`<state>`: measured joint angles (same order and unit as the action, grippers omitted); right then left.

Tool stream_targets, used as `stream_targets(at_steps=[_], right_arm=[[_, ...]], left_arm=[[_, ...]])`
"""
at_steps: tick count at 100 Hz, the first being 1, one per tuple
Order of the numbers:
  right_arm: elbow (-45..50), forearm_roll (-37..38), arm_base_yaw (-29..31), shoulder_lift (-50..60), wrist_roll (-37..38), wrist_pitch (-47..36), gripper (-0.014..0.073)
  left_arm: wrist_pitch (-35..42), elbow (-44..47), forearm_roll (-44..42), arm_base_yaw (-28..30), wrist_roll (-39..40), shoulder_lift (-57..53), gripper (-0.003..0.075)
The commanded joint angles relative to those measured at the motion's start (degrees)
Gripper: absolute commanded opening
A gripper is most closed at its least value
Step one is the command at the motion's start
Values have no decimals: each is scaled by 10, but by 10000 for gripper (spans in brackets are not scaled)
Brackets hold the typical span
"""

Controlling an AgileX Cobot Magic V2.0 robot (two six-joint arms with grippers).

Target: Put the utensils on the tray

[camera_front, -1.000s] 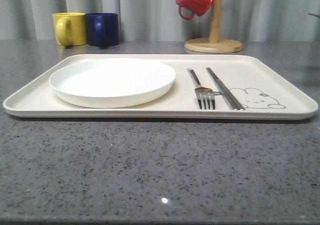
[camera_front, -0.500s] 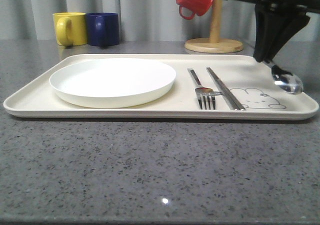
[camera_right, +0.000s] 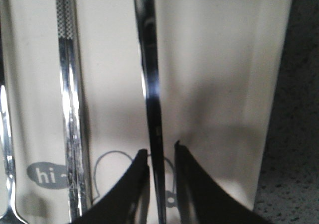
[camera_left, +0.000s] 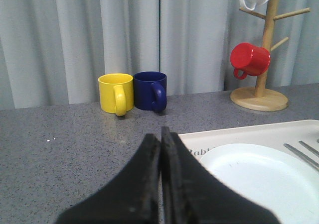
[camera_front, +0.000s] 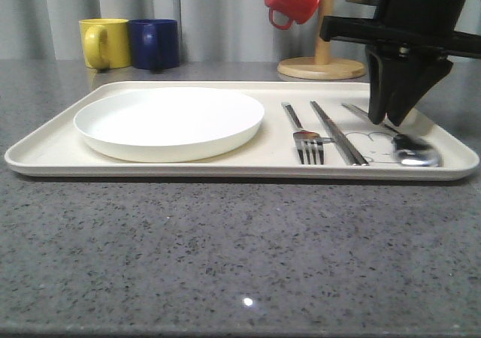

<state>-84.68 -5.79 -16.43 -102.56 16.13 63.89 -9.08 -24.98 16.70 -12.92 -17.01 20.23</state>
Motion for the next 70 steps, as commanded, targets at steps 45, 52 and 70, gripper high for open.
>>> stream_targets(at_steps=[45,52,70], right_arm=[[-13,67,18,123,-17,-39,327],[-3,77,31,162,-27,-52,327],[66,92,79,282,-41,-90,321]], left_arm=[[48,-15,2,-4,1,3,-18],[48,-15,2,-4,1,3,-18],[48,-15,2,-4,1,3,-18]])
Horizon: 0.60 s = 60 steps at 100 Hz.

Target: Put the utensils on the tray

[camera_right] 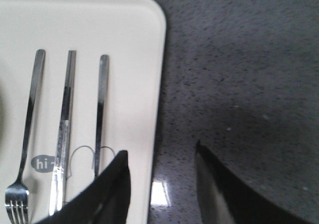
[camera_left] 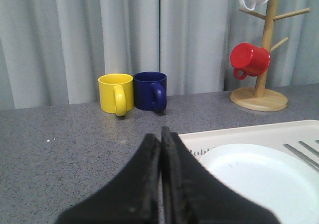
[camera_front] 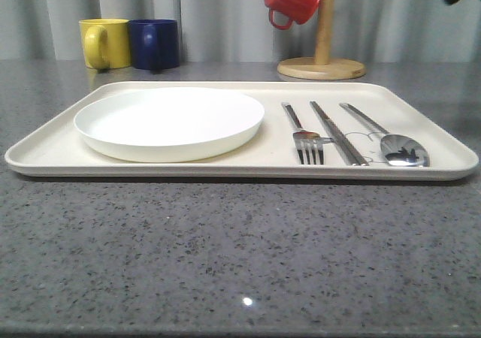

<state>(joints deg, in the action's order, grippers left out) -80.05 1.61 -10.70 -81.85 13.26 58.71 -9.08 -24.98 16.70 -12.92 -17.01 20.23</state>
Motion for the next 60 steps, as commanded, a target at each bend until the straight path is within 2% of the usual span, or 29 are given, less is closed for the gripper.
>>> stream_targets(at_steps=[1,18,52,60], right_arm=[[27,20,24,85,-13,-42,321],[143,56,41,212,-13,-106,321],[378,79,41,522,-13,-253,317],[415,84,41,576,-13,-264,276]], left_arm=[[48,-15,2,-4,1,3,-18],[48,-15,2,-4,1,3,-18],[48,-15,2,-4,1,3,-18],[48,-15,2,-4,1,3,-18]])
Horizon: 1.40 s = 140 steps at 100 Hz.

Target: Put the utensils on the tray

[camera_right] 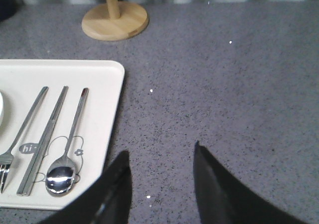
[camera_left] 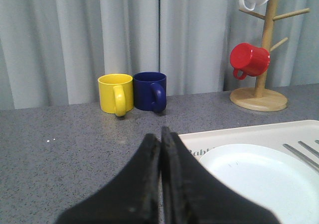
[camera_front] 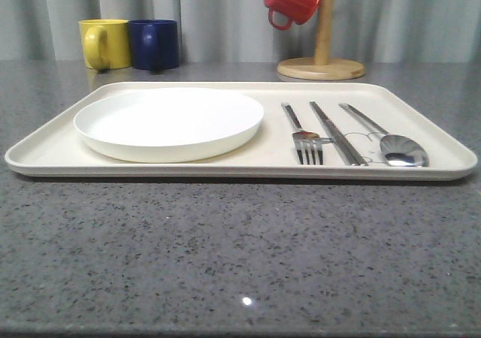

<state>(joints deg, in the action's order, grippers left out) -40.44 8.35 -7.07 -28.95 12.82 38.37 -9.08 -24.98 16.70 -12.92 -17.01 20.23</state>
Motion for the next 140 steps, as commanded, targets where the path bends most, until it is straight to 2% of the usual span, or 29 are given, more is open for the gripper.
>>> stream_targets(at_steps=[1,10,25,104,118,140], right_arm=[[22,16,5,56,-8,-61,263],[51,19,5,97,-8,-61,155],[73,23,5,116,-8,-60,-85],[75,30,6,116,-8,-63,-78],[106,29,6,140,-8,-146,-78],[229,15,6,214,-8,-300,-78]], left_arm=[[48,-15,2,-4,1,3,-18],[48,-15,2,-4,1,3,-18],[48,-15,2,-4,1,3,-18],[48,-15,2,-4,1,3,-18],[48,-15,2,-4,1,3,-18],[48,-15,2,-4,1,3,-18]])
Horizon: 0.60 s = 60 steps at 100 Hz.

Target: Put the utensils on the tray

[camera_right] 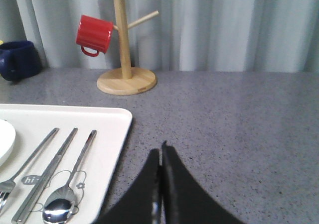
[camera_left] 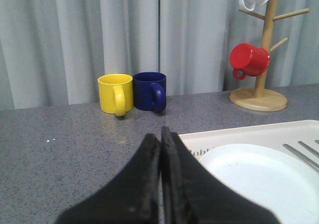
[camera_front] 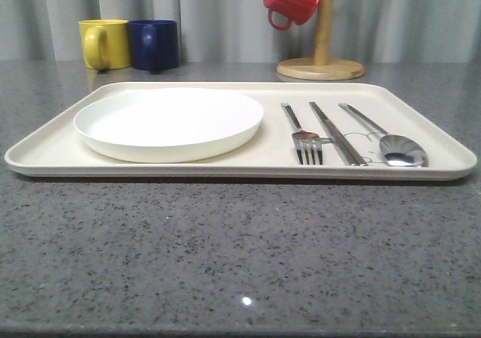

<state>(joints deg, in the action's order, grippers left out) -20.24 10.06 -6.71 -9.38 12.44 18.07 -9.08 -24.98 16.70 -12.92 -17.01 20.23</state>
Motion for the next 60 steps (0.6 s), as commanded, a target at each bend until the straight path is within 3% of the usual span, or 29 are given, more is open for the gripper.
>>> stream_targets(at_steps=[1,27,44,60], right_arm=[[30,-4,3,23,-4,-100,-78],[147,-31,8,111,-4,-175,-78],[202,-64,39,112,-4,-235,-78],[208,-78,69,112,-4,-246,-78]], left_arm=[[48,-15,2,-4,1,3,-18],[48,-15,2,-4,1,3,-18],[48,-15,2,-4,1,3,-18],[48,-15,2,-4,1,3,-18]])
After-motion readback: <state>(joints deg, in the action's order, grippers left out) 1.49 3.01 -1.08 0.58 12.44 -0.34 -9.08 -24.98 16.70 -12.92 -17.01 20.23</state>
